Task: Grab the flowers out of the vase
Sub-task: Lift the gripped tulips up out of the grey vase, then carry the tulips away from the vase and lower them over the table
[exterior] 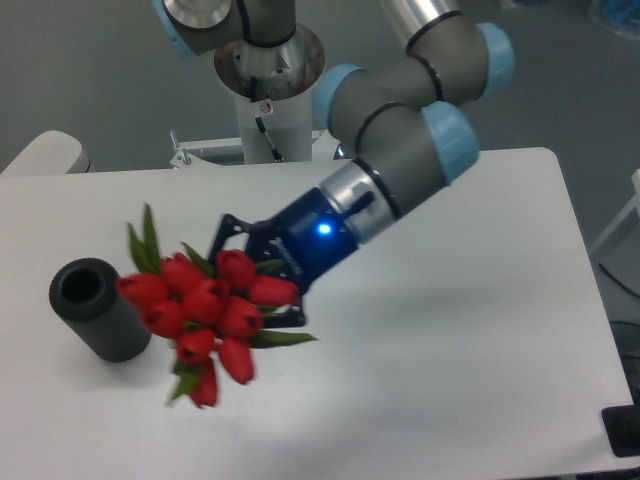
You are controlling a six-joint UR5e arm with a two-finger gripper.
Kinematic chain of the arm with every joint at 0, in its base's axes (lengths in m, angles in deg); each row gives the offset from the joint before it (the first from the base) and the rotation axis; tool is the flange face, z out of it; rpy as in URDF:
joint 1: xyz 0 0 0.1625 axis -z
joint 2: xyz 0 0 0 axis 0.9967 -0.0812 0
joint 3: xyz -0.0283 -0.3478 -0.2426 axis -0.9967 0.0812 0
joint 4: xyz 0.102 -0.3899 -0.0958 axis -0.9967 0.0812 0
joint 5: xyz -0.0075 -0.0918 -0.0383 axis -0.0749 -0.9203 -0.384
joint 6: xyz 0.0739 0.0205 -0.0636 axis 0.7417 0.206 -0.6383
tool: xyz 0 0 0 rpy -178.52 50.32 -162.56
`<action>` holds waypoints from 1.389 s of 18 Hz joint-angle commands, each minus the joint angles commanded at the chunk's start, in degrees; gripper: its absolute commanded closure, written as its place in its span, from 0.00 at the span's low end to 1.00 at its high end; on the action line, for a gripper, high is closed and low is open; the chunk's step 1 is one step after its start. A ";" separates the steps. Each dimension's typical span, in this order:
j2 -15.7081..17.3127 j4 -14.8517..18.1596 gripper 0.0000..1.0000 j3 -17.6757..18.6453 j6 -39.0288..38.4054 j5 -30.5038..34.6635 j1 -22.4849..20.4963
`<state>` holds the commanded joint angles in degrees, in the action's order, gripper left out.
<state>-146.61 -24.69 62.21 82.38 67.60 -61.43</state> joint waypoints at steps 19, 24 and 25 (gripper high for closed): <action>-0.96 5.27 0.82 -0.09 10.29 45.28 3.60; -3.42 9.31 0.84 -1.58 17.06 55.22 4.83; -4.12 10.10 0.85 -2.28 17.42 56.71 5.44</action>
<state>-150.73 -14.59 59.93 99.79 124.32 -55.99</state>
